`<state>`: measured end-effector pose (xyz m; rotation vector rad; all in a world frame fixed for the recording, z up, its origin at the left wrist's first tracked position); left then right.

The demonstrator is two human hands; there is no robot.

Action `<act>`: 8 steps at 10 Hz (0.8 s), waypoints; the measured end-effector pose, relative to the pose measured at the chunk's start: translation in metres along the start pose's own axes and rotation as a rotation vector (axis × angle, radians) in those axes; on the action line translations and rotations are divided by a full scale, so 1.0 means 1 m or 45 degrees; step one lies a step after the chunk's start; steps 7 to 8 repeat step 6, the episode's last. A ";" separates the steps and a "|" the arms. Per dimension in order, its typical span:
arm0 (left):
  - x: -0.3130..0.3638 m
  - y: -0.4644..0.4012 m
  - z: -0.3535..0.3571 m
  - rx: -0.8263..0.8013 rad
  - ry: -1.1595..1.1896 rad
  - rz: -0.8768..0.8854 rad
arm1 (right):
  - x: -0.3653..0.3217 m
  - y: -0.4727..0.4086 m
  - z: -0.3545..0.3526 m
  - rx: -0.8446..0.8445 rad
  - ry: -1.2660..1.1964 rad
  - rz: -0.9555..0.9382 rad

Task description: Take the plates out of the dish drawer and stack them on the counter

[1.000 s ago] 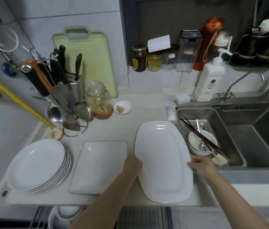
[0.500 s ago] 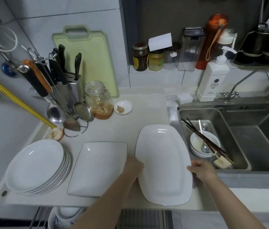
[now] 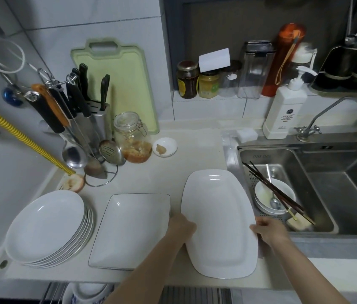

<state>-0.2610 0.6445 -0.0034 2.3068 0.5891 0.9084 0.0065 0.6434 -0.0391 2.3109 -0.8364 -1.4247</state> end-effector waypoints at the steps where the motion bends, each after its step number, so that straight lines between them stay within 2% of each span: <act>1: -0.001 0.000 0.001 -0.027 -0.005 0.019 | -0.009 0.007 0.002 0.018 0.186 -0.115; 2: -0.003 0.002 0.001 -0.046 -0.001 0.030 | -0.021 0.019 0.005 0.081 0.437 -0.227; 4: -0.001 0.014 -0.010 -0.025 -0.224 0.166 | -0.034 0.046 0.010 0.159 1.263 -0.313; 5: 0.002 0.025 -0.016 -0.006 -0.307 0.289 | -0.041 0.062 0.013 0.153 1.481 -0.330; 6: 0.002 0.050 -0.023 0.033 -0.383 0.470 | -0.054 0.089 0.023 0.149 1.476 -0.388; 8: 0.002 0.050 -0.023 0.033 -0.383 0.470 | -0.054 0.089 0.023 0.149 1.476 -0.388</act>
Point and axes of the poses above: each hand's wrist, its own y-axis away from the middle knuckle, its own z-axis out of the palm, x = y × z, the point moved 6 cm from there along -y, towards the middle knuckle, and after that the axes turned 3 degrees about -y, right-handed, at the moved point
